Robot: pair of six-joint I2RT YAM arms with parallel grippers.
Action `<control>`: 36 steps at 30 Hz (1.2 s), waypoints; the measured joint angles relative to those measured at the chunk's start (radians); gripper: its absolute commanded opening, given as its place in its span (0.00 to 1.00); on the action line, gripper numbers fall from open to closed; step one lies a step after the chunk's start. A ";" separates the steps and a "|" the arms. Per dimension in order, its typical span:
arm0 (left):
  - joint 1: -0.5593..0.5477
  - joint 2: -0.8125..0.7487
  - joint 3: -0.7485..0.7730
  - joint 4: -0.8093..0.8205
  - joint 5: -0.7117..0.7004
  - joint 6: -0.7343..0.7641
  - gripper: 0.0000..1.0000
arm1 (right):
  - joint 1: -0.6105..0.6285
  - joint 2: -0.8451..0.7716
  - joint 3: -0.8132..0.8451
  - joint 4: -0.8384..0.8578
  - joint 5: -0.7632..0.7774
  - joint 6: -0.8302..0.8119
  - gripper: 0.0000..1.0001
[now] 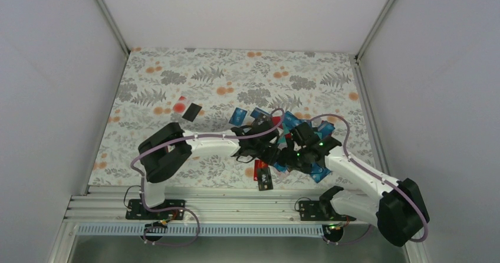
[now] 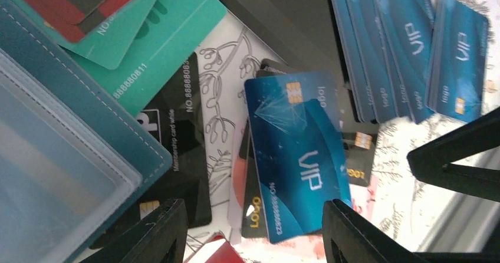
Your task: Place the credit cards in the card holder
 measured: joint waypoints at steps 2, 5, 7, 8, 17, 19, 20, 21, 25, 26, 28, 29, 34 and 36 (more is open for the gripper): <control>-0.006 0.016 0.018 -0.013 -0.038 0.000 0.58 | 0.000 0.027 0.000 0.009 0.021 0.021 0.69; -0.008 0.001 0.005 -0.022 -0.084 -0.013 0.58 | 0.000 0.090 0.009 0.030 0.045 0.049 0.84; -0.006 -0.038 -0.034 -0.025 -0.114 -0.026 0.58 | 0.001 0.128 0.026 0.031 0.064 0.067 0.85; -0.005 -0.063 -0.057 -0.026 -0.130 -0.033 0.58 | 0.001 0.150 0.040 0.027 0.074 0.074 0.86; 0.021 -0.311 -0.275 -0.035 -0.263 -0.076 0.57 | 0.005 0.346 0.125 0.024 0.104 0.144 0.84; 0.023 -0.343 -0.310 -0.031 -0.272 -0.076 0.57 | 0.008 0.376 0.150 0.027 0.107 0.157 0.83; 0.024 -0.355 -0.326 -0.027 -0.274 -0.076 0.57 | 0.011 0.395 0.163 0.027 0.108 0.162 0.82; 0.027 -0.365 -0.340 -0.024 -0.275 -0.076 0.56 | 0.016 0.419 0.179 0.020 0.114 0.170 0.82; 0.042 -0.389 -0.387 -0.006 -0.274 -0.072 0.55 | 0.045 0.496 0.242 -0.024 0.139 0.183 0.78; 0.046 -0.391 -0.393 -0.004 -0.274 -0.071 0.55 | 0.055 0.513 0.255 -0.038 0.150 0.187 0.77; 0.054 -0.398 -0.402 0.002 -0.272 -0.068 0.54 | 0.071 0.533 0.267 -0.054 0.172 0.194 0.73; 0.058 -0.403 -0.405 0.003 -0.271 -0.068 0.54 | 0.077 0.538 0.269 -0.057 0.175 0.197 0.71; 0.085 -0.441 -0.432 0.024 -0.255 -0.053 0.53 | 0.096 0.561 0.265 -0.054 0.181 0.209 0.54; 0.101 -0.444 -0.440 0.032 -0.244 -0.045 0.52 | 0.100 0.578 0.278 -0.060 0.178 0.204 0.48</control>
